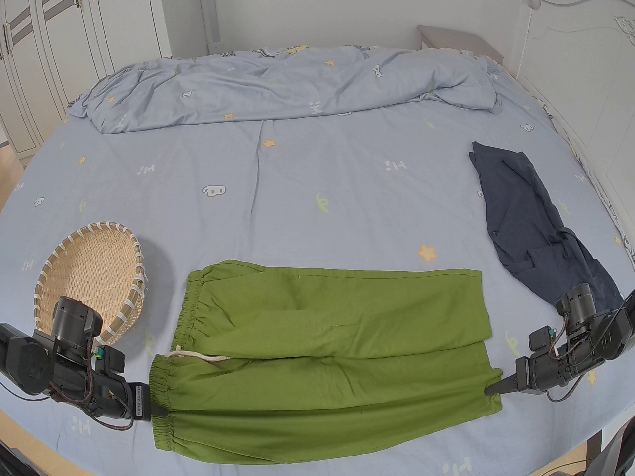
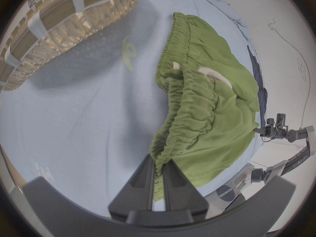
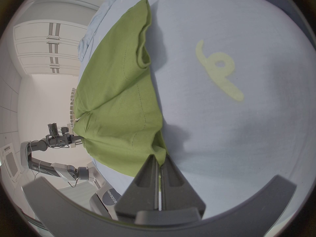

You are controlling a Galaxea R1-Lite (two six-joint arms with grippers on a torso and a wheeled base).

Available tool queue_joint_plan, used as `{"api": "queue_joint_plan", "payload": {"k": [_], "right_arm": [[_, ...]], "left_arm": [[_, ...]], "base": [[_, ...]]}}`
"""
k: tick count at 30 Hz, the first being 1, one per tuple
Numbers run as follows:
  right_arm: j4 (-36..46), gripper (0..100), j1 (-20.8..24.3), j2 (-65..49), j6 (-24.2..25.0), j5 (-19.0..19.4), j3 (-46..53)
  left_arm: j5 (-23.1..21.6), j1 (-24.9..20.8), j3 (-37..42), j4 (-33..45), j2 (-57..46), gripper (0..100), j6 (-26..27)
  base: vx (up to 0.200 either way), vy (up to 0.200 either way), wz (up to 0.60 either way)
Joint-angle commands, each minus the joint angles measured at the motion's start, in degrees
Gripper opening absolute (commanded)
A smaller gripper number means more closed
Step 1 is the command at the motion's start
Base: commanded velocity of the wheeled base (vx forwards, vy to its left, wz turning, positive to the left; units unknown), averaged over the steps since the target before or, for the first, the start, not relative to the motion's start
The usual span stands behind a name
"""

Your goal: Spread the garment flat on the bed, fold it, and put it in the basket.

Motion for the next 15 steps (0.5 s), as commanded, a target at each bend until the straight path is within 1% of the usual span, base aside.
{"api": "queue_joint_plan", "payload": {"k": [1,3,4,10,15], "right_arm": [[0.05,0,0.11,0.18,-0.01,-0.01,0.04],[0.05,0,0.28,0.18,-0.09,-0.01,0.04],[0.05,100,0.46,0.18,-0.09,-0.01,0.13],[0.05,100,0.46,-0.08,-0.01,0.25,0.48],[0.14,100,0.02,-3.51,-0.01,0.34,1.01]], "left_arm": [[0.1,0.01,0.09,-0.01,-0.04,0,0.07],[0.1,0.01,0.27,-0.01,-0.04,0,0.16],[0.1,0.01,0.36,-0.01,-0.04,100,0.24],[0.19,-0.34,0.88,-0.01,-1.19,100,0.33],[0.36,0.72,1.06,0.51,-7.69,100,-0.28]], "base": [[0.0,0.0,0.0],[0.0,0.0,0.0],[0.0,0.0,0.0],[0.0,0.0,0.0],[0.0,0.0,0.0]]}}
